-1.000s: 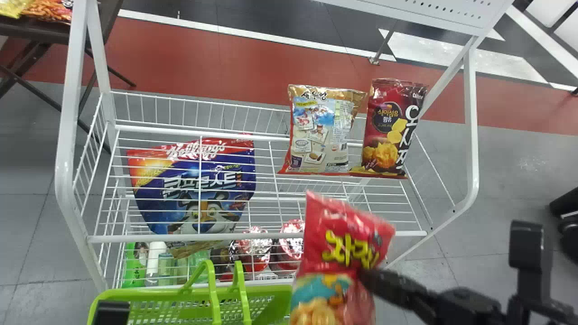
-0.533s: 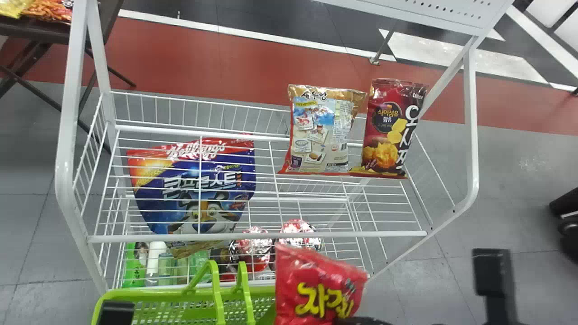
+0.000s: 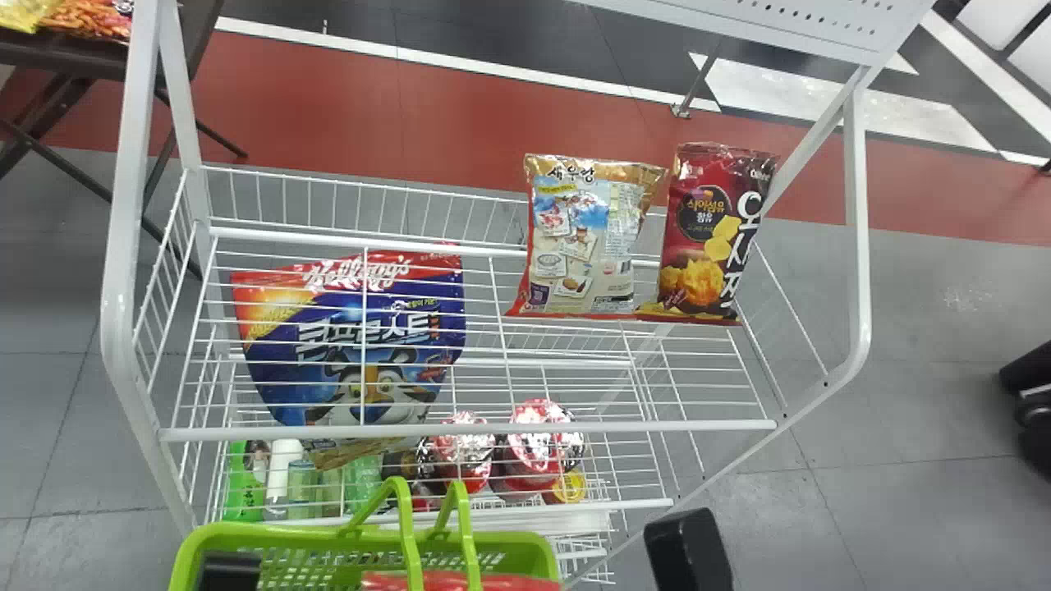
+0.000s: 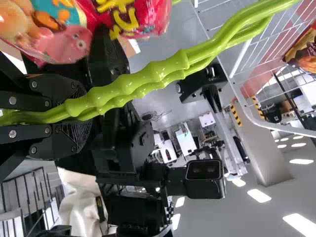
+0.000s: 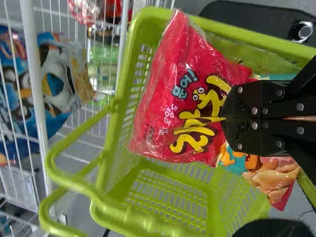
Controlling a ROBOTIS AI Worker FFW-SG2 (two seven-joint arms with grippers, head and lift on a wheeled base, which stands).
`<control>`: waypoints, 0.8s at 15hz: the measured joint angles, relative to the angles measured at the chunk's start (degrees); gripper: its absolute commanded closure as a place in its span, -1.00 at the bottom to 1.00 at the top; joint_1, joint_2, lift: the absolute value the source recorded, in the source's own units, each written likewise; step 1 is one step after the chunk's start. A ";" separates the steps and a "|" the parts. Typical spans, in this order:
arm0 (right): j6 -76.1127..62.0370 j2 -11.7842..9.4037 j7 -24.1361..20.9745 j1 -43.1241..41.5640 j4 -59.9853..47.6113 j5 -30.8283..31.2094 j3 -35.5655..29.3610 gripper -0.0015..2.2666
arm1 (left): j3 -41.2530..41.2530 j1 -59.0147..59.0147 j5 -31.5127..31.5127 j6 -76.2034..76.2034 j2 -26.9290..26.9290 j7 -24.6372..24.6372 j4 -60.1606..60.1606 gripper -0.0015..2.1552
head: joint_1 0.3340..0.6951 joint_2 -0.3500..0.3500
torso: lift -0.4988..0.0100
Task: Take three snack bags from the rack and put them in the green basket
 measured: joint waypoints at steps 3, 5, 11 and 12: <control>-5.82 0.37 -1.22 -0.23 2.26 -0.26 3.52 -0.52 | -0.24 -0.20 -0.08 -0.04 0.01 0.03 0.10 0.98 | 1.00 -1.00 | 0.94; -5.30 0.35 -2.01 -1.14 3.53 0.29 4.55 -1.00 | -0.31 -0.33 -0.12 -0.04 0.10 0.11 0.11 0.98 | 1.00 -1.00 | 0.94; -9.97 0.16 -1.79 -0.49 3.72 0.19 -1.55 -0.95 | -0.89 -1.35 -0.04 0.00 0.14 0.15 0.92 0.98 | 1.00 -1.00 | 0.94; -12.51 0.42 -1.40 -0.15 3.87 -1.62 -3.47 -0.94 | -1.09 -1.51 -0.08 0.00 0.10 0.23 1.02 0.98 | 1.00 -1.00 | 0.94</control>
